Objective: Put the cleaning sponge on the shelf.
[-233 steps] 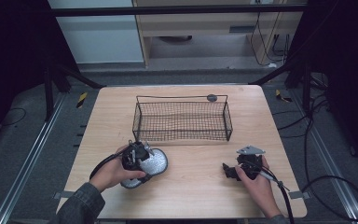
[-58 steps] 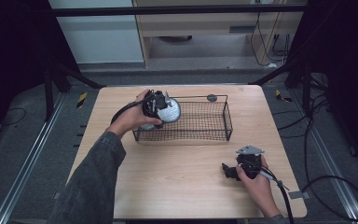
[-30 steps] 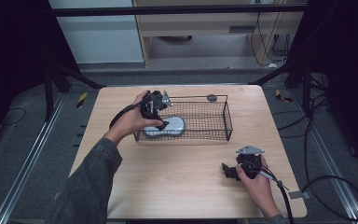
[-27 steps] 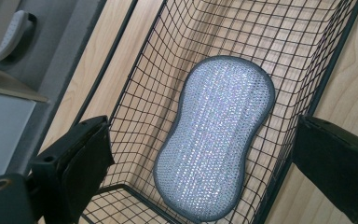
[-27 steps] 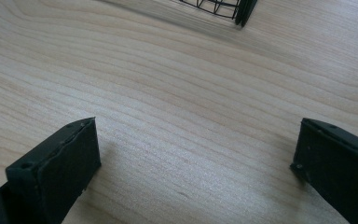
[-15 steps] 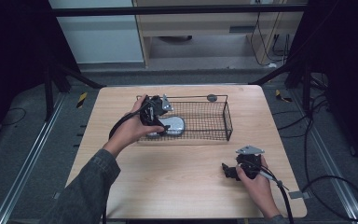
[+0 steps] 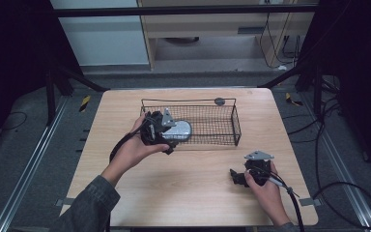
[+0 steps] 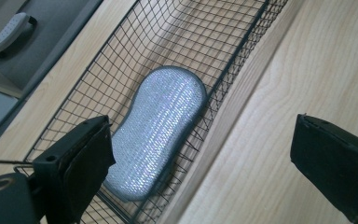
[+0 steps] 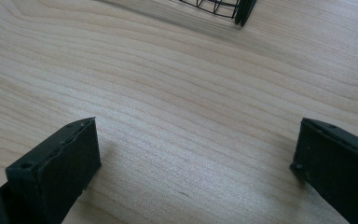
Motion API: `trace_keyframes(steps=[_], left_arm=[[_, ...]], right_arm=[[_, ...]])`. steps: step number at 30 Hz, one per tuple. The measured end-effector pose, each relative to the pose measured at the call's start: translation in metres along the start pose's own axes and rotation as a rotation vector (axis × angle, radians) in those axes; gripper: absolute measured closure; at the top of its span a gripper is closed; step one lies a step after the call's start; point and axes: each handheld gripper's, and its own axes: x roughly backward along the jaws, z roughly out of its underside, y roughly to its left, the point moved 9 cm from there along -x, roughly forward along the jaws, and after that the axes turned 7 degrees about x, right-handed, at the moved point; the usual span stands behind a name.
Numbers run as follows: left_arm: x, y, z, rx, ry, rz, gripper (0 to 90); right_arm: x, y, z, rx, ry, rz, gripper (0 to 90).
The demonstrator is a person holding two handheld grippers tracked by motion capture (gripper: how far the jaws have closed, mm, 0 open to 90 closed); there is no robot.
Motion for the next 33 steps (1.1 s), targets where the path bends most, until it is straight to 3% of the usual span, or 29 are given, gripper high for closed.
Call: trace_keyframes(steps=[6,18,28,33], left_arm=[[0.002,-0.008,0.021,0.027,-0.002,-0.01,5.1],[0.005,-0.002,0.067,0.102,0.006,-0.056,5.1],[0.008,0.009,0.106,0.219,-0.017,-0.068,5.2],[0.006,0.019,0.127,0.271,-0.005,-0.089,5.1]], right_arm=[[0.0,0.0,0.0,0.0,0.0,0.0,0.7],[0.0,0.0,0.0,0.001,0.0,0.001,0.7],[0.0,0.0,0.0,0.0,0.0,0.002,0.7],[0.0,0.0,0.0,0.0,0.0,0.002,0.7]])
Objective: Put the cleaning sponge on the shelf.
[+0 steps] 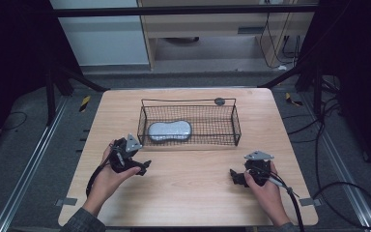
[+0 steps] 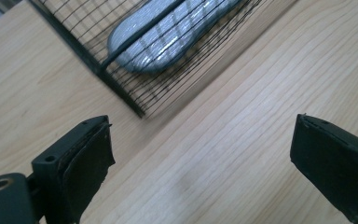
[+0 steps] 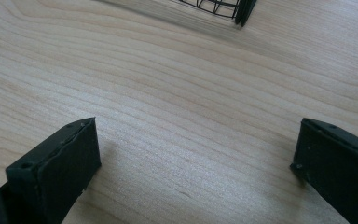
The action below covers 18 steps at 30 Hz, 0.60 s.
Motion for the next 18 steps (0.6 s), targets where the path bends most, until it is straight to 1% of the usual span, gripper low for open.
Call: trace_keyframes(steps=[1,5,7,10,12,18], left_arm=[[0.0,0.003,0.003,0.014,-0.003,-0.002,5.1],[-0.001,0.016,0.014,0.048,-0.001,-0.022,4.9],[-0.002,0.024,0.02,0.078,0.003,-0.03,4.9],[-0.004,0.034,0.028,0.111,0.007,-0.042,4.8],[-0.006,0.04,0.033,0.136,0.001,-0.045,4.8],[-0.013,0.055,0.049,0.193,0.017,-0.052,4.0]], right_arm=[[0.0,0.0,0.0,0.0,0.0,0.0,0.6],[0.0,0.0,0.0,0.0,0.0,0.0,0.6],[0.0,0.0,0.0,-0.001,0.0,-0.001,0.7],[0.0,0.0,0.0,-0.001,0.0,-0.002,0.6],[0.0,0.001,0.0,-0.001,-0.001,-0.004,0.7],[0.0,0.001,0.0,0.0,-0.001,-0.004,0.7]])
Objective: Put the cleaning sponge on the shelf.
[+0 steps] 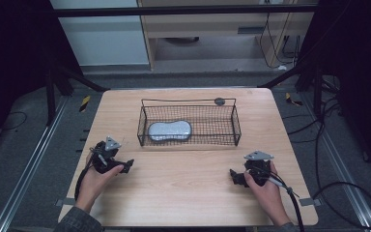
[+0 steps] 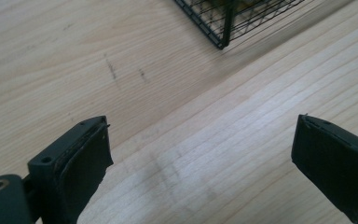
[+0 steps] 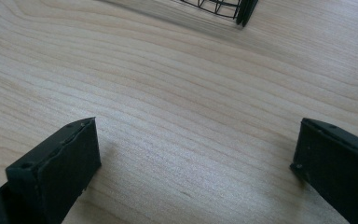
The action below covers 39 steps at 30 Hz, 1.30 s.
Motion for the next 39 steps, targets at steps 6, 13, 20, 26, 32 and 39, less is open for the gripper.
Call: trace_keyframes(steps=[6,13,20,26,32,39], left_arm=[[-0.004,0.012,0.004,0.035,-0.009,-0.009,3.6],[-0.014,0.025,0.011,0.076,-0.005,-0.004,2.9],[-0.018,0.031,0.015,0.108,-0.006,0.007,2.8],[-0.024,0.033,0.02,0.133,-0.002,0.01,1.5],[-0.026,0.034,0.022,0.136,-0.045,0.021,0.0],[-0.026,0.034,0.022,0.14,-0.046,0.021,0.0]], right_arm=[[0.0,0.0,0.0,0.0,0.0,0.0,0.6],[0.0,0.0,0.0,0.001,0.0,-0.001,0.6],[0.0,0.0,0.0,0.004,-0.002,-0.002,0.6],[0.0,0.001,0.0,-0.001,0.0,-0.005,0.6],[0.0,0.001,-0.001,-0.001,0.0,-0.006,0.6],[0.0,0.001,-0.001,0.002,0.0,-0.004,0.6]])
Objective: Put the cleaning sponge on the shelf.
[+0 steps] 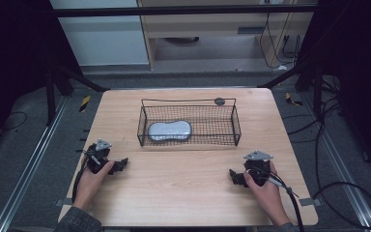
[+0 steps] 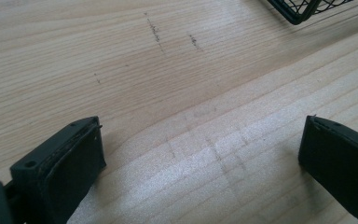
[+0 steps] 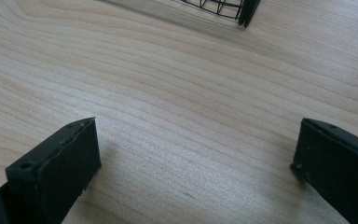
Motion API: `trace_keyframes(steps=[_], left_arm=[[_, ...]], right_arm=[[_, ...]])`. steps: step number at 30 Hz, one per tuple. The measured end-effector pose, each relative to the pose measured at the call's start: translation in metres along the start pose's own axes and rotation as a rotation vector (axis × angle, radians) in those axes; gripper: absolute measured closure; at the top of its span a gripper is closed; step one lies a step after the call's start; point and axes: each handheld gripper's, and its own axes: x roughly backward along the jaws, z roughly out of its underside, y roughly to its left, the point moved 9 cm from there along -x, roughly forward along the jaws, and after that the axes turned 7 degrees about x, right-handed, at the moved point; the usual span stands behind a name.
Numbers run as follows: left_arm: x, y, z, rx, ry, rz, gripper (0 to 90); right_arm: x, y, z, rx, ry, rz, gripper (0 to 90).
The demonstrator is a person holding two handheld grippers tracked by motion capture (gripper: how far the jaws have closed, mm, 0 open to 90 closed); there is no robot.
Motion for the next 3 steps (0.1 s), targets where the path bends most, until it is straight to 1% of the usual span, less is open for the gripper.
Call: trace_keyframes(steps=[3], left_arm=[[0.0,0.0,0.0,0.0,0.0,0.0,0.0]], right_arm=[[0.0,0.0003,-0.0002,-0.004,0.0,0.0,0.5]])
